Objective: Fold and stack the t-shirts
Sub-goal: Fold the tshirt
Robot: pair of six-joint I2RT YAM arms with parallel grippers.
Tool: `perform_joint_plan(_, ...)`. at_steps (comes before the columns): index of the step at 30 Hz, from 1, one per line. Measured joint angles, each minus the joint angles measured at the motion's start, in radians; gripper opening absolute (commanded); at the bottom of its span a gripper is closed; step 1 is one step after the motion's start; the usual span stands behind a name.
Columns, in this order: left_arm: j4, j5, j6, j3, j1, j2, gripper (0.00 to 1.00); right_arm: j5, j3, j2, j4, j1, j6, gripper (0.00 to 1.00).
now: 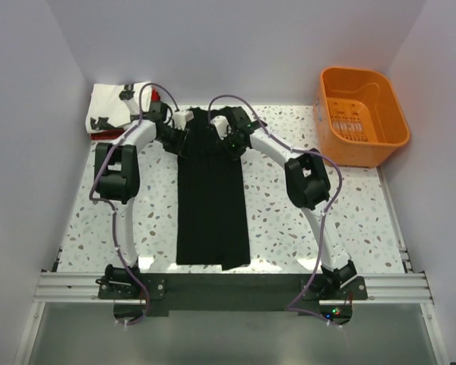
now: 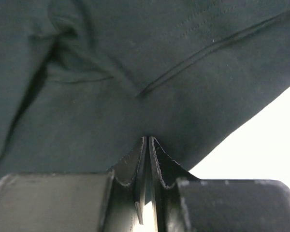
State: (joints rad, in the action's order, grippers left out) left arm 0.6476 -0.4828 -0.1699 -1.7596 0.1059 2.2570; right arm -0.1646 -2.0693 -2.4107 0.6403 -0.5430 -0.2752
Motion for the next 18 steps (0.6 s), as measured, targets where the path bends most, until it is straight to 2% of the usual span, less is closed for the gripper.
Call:
perform_joint_plan(11,0.024,0.007,0.003,-0.212,0.001,0.129,0.36,0.207,-0.142,-0.11,-0.068,0.039,0.051,0.08)
perform_joint_plan(15,0.022,-0.006,0.006,-0.27,0.002,0.164,0.46,0.239,-0.183,-0.138,-0.085,0.055,0.049,0.09)
perform_joint_plan(18,0.02,-0.013,0.013,-0.277,0.003,0.166,0.56,0.261,-0.197,-0.149,-0.102,0.061,0.043,0.14)
